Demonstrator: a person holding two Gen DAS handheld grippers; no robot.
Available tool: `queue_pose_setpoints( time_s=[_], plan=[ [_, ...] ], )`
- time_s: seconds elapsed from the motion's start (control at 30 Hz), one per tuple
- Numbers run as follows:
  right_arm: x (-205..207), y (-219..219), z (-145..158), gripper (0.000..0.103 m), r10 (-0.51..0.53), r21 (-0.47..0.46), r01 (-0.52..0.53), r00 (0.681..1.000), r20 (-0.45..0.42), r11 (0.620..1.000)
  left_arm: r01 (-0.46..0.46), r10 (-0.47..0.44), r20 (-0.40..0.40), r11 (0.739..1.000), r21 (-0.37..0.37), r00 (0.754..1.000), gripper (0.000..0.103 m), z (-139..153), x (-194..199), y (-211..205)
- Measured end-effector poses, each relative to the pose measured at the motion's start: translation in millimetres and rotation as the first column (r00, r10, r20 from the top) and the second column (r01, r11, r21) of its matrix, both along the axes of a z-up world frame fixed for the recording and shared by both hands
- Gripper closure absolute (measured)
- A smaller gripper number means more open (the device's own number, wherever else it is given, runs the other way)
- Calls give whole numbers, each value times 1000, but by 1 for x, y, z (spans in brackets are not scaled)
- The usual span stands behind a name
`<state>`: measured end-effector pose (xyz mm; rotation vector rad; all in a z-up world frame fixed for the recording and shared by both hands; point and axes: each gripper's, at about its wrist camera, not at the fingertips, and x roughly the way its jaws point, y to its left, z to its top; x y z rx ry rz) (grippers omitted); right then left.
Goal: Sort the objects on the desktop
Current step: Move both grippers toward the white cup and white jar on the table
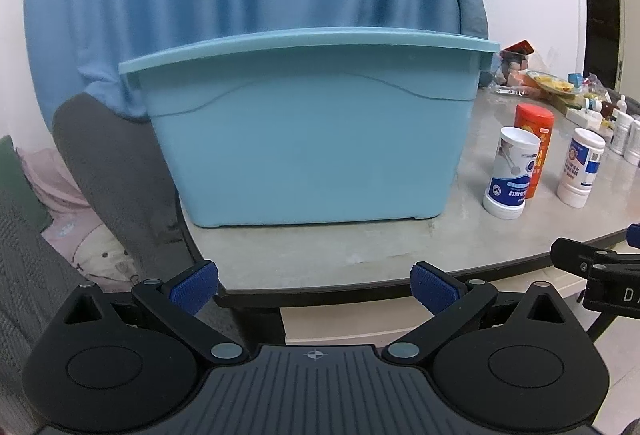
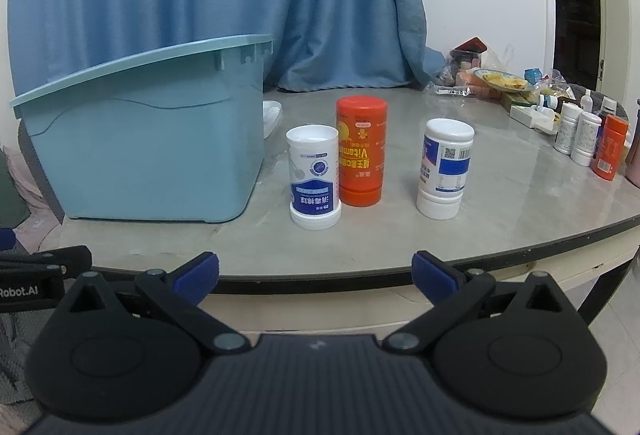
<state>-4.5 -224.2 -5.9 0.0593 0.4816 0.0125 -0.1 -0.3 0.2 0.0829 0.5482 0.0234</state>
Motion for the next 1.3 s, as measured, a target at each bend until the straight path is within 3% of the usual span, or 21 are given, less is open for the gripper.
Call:
queue_pose_setpoints(
  time_s=[0.23, 0.33, 1.0, 1.3],
  plan=[
    [5, -7, 0, 0, -6, 4, 6, 1000, -1, 1000, 15, -15, 35, 1000, 6, 999, 0, 8, -4, -11],
    [8, -9, -1, 0, -9, 3, 9, 1000, 0, 1000, 25, -28, 52, 999, 45, 998, 0, 7, -3, -27],
    [7, -60, 8, 0, -71, -48, 71, 997, 3, 996, 86, -84, 36, 995, -41, 996, 0, 9, 2, -85],
    [7, -99, 11, 0, -34, -61, 36, 999, 28, 997, 24, -22, 46, 998, -62, 999, 0, 5, 10, -125]
  ],
)
